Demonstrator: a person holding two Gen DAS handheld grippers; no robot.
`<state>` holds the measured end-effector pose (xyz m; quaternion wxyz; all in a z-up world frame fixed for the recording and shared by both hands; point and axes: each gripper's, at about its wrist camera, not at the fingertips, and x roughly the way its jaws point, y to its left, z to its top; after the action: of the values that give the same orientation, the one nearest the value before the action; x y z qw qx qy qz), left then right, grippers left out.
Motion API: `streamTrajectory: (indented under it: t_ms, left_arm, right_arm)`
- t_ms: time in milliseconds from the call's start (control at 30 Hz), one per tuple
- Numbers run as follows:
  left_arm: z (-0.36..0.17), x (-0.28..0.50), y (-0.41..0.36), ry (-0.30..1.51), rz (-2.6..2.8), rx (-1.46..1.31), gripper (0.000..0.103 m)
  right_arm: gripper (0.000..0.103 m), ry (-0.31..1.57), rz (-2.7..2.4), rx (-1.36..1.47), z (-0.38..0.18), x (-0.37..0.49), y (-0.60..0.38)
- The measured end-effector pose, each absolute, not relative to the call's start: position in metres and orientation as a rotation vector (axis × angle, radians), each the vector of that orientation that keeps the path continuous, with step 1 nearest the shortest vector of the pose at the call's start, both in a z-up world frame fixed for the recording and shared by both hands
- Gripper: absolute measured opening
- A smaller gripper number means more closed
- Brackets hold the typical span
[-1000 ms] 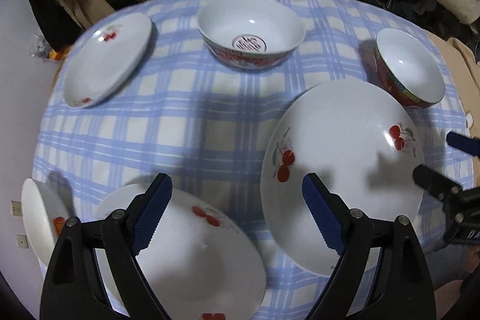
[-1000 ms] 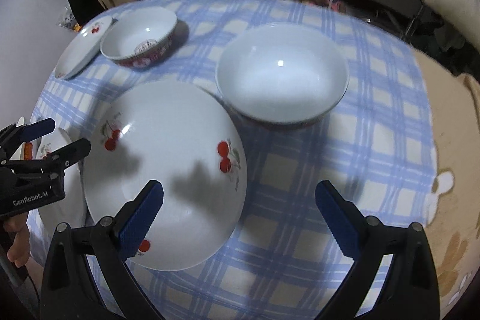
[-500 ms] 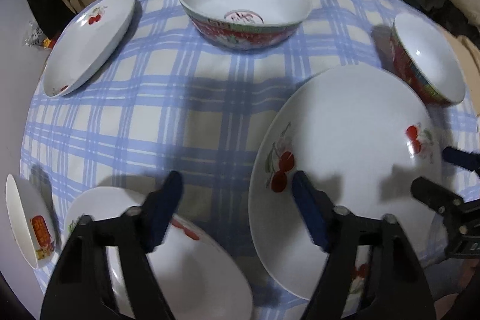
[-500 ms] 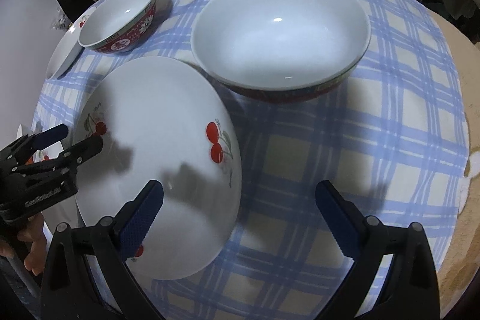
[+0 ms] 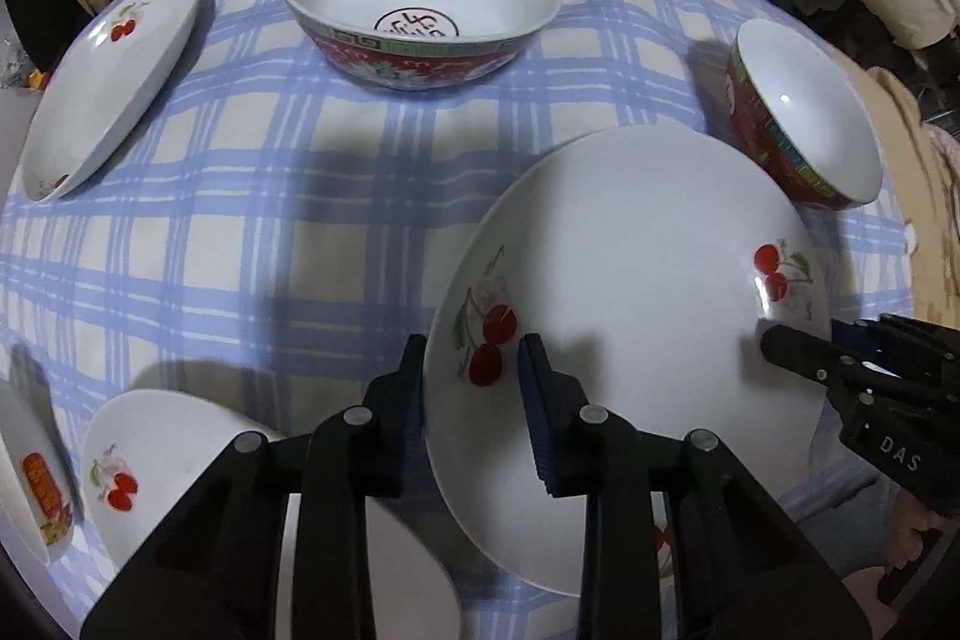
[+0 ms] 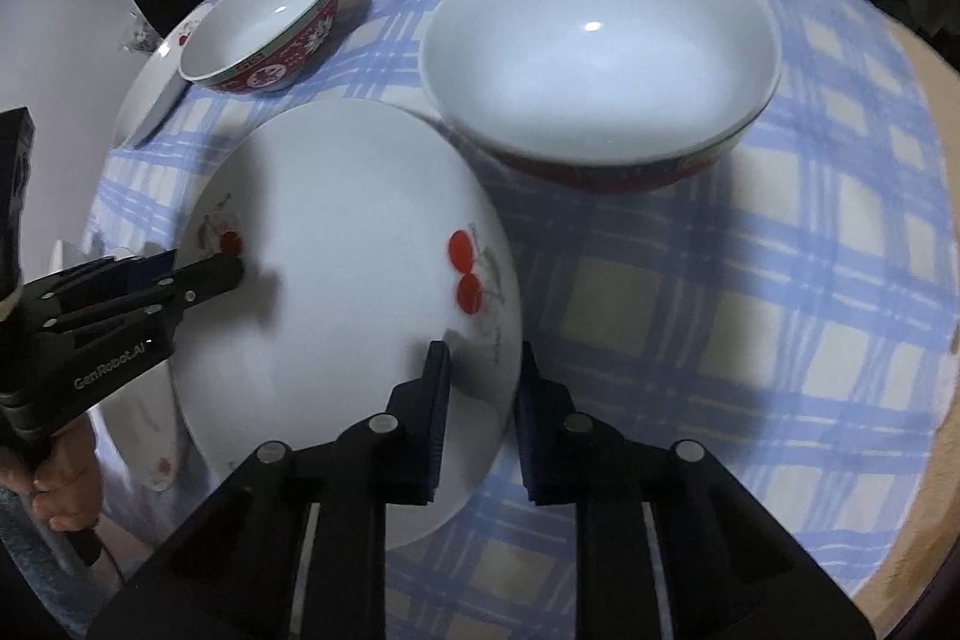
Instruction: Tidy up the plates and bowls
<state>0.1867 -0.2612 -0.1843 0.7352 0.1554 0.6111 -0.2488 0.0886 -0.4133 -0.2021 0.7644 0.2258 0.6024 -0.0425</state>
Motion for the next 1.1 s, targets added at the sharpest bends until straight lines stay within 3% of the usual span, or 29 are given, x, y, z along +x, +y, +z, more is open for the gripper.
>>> streamTrajectory:
  t_ms: [400, 1100]
  left_arm:
    - [-0.181, 0.196, -0.242, 1.334, -0.601, 0.325, 0.025]
    - [-0.116, 0.177, -0.174, 1.258, -0.553, 0.250, 0.023]
  right_arm:
    - [0.015, 1.250, -0.072, 0.610, -0.201, 0.079, -0.427]
    - [0.014, 1.166, -0.003, 0.596, -0.151, 0.085, -0.388]
